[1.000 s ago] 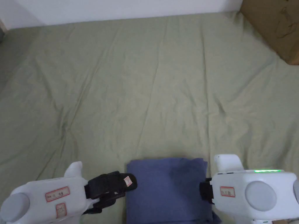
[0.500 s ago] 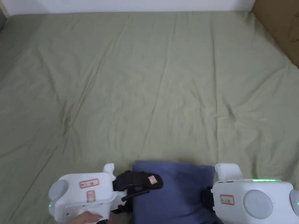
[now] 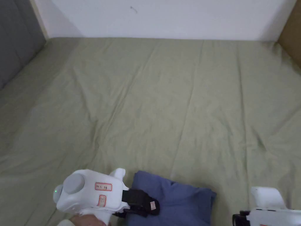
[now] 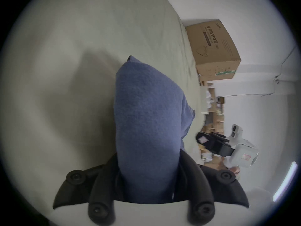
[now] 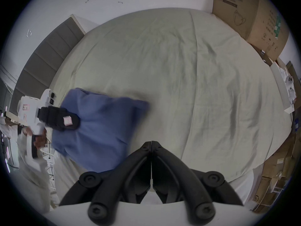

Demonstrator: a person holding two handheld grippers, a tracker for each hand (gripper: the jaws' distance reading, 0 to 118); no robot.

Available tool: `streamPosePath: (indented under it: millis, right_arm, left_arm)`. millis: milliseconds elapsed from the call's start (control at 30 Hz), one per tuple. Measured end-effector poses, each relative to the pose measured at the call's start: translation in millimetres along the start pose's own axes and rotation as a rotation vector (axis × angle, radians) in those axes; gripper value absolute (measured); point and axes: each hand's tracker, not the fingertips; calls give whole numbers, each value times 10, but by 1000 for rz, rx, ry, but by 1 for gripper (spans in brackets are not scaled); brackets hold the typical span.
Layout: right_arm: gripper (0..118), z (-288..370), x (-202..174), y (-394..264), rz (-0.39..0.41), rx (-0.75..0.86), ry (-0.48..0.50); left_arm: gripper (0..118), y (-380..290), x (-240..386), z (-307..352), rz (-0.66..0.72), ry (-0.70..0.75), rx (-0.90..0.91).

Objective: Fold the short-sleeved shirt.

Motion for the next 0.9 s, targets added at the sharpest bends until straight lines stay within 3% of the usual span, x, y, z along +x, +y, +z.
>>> streamPosePath:
  millis: [100,233,333,467,500,567,600,667,767,900]
  right_arm:
    - [0,-7,-28,-1,-2,-1,0]
    - [0,-125,-85,-56,3,-44,-3]
    - [0,-139,-104,-73,9,-53,-11]
    - [0,-203,-100,-39,-6,-68,-26]
    - [0,-219,-98,-32,-10,-72,-32]
    - [0,-245,-101,-33,-12,-78,-32]
    - [0,-247,-108,-37,-10,-84,-30]
    - [0,-255,-107,-48,-5,-90,-25]
    - [0,-262,-116,-43,-1,-101,-19]
    - [0,-210,-138,-49,4,-83,-4]
  left_arm:
    - [28,247,-236,694,-60,239,69]
    - [29,508,-667,1505,-13,576,105]
    - [29,594,-854,1985,-15,744,135]
    - [33,679,-986,2264,-165,1080,118]
    - [46,679,-1039,2301,-175,1111,120]
    - [86,674,-1135,2355,-181,1155,131]
    - [95,665,-1157,2374,-182,1180,152]
    - [97,599,-1085,2471,-170,1179,289]
    - [99,537,-920,2629,-118,1056,474]
    - [99,455,-511,2662,-138,966,506]
